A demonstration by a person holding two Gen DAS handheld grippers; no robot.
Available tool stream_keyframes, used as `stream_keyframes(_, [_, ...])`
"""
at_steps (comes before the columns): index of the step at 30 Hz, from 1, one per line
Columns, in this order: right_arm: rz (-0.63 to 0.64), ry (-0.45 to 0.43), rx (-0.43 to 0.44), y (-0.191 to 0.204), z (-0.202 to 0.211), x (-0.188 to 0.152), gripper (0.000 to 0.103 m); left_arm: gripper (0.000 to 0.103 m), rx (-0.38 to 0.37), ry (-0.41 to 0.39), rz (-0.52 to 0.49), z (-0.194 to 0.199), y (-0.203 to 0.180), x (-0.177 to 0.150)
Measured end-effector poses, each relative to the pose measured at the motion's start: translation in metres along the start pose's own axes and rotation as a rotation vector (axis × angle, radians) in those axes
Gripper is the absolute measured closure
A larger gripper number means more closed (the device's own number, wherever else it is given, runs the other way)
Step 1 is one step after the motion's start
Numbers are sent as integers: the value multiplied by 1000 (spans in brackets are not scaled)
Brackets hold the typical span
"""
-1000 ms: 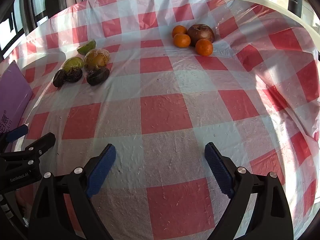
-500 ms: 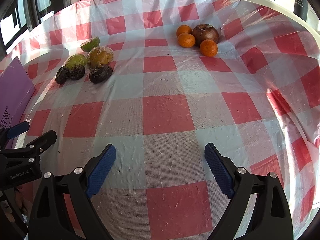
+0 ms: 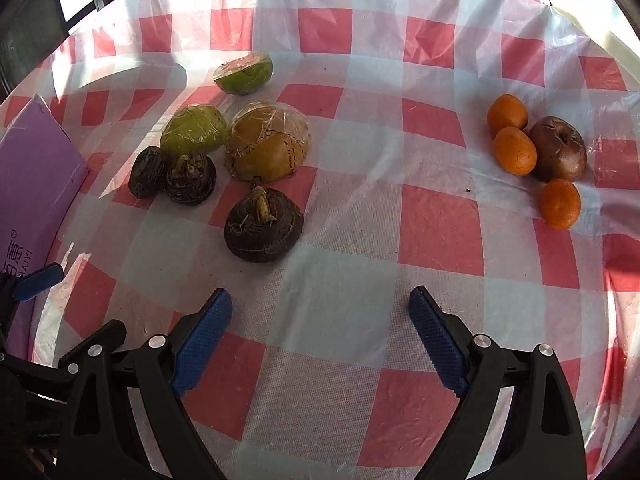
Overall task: Organize fruits
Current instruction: 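Grasp a dark round fruit with the right tool while the left tool grasps another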
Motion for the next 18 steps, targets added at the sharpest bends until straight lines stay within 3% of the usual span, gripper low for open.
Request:
stream_keyframes(6, [76,-43,39,19,-12,28,26,2,15,14,-15,-7,5,19])
stream_keyframes(10, [105,-76,69,19,-8,27,59,10,8,10,5,-13,11,33])
stream_keyframes(16, [-19,-45,62,-19,3,-2,60,33,-32,17,-52,-23,7,62])
stream_keyframes(18, [-53,-28,56,-29,9,-17,60,33,-31,22,-99,-29,3,72])
Point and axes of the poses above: each gripper's, at about its wrist camera, not at the fingertips, and z roughly against the way its jaws point, y to its left, x to its top, the point moved 5 cm from there along -z, roughly the way its jaws point, and after that the axes turned 13 degrees about -x, right-handed, at the moved point
